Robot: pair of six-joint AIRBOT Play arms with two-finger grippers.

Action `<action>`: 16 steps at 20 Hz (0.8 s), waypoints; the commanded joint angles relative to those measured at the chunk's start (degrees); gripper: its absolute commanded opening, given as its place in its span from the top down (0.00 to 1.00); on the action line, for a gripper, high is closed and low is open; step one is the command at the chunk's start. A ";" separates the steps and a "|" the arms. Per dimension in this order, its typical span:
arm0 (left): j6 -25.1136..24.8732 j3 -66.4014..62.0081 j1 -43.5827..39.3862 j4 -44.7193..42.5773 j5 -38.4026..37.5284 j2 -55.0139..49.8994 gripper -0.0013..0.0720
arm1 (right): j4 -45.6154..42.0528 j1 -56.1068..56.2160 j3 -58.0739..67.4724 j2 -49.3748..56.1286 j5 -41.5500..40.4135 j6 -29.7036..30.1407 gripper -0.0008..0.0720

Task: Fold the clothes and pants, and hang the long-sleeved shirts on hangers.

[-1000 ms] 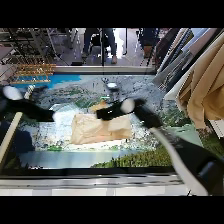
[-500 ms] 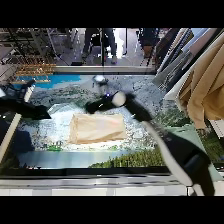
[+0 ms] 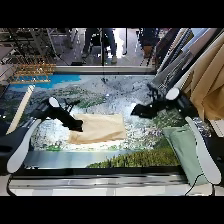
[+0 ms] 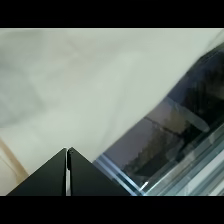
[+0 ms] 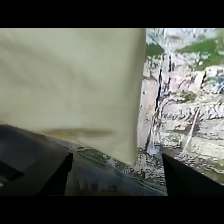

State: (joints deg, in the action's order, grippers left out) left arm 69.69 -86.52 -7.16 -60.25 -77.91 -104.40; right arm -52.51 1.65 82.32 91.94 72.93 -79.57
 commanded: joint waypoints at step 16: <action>3.45 -0.09 0.59 -3.98 -10.27 6.93 0.98 | 18.56 5.51 18.49 20.94 3.74 -0.79 0.97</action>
State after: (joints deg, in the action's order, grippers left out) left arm 74.32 -86.54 -7.51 -65.54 -82.59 -102.96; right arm -32.62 8.16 98.30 116.40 76.14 -76.93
